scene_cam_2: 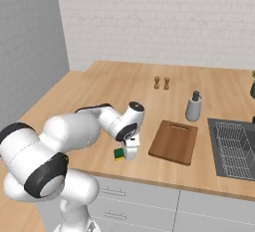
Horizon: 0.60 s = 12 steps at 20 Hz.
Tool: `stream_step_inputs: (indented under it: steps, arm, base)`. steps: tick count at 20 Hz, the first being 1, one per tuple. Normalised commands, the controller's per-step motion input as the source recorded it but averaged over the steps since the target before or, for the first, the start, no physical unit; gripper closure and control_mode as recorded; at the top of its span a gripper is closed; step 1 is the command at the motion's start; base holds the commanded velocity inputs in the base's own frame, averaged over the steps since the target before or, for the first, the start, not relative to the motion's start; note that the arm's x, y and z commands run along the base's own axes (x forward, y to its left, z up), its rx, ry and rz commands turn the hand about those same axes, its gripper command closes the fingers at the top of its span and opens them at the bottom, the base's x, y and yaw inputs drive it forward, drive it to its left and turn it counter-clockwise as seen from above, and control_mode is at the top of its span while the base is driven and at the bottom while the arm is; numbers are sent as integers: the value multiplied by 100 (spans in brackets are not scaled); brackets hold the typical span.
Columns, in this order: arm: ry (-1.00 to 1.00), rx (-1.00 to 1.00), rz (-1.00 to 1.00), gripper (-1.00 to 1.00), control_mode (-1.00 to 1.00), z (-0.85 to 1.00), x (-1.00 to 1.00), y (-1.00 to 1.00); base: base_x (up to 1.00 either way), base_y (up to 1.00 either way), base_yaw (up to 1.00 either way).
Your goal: Pick up the sponge from the counter and clean the cutting board by briefly scrubbing or pressing down on the cutting board. Once finished, release the sponge.
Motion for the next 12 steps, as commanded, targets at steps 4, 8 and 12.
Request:
stream_step_inputs:
  steps: [4,8,12]
  arm:
    - [-16,0,13,-100,-100,72,-30,3]
    - [-20,0,14,-100,-100,89,-48,35]
    - [-29,0,19,-100,-100,94,-39,64]
  base:
    - [0,0,0]
    - [0,0,0]
    - [0,0,0]
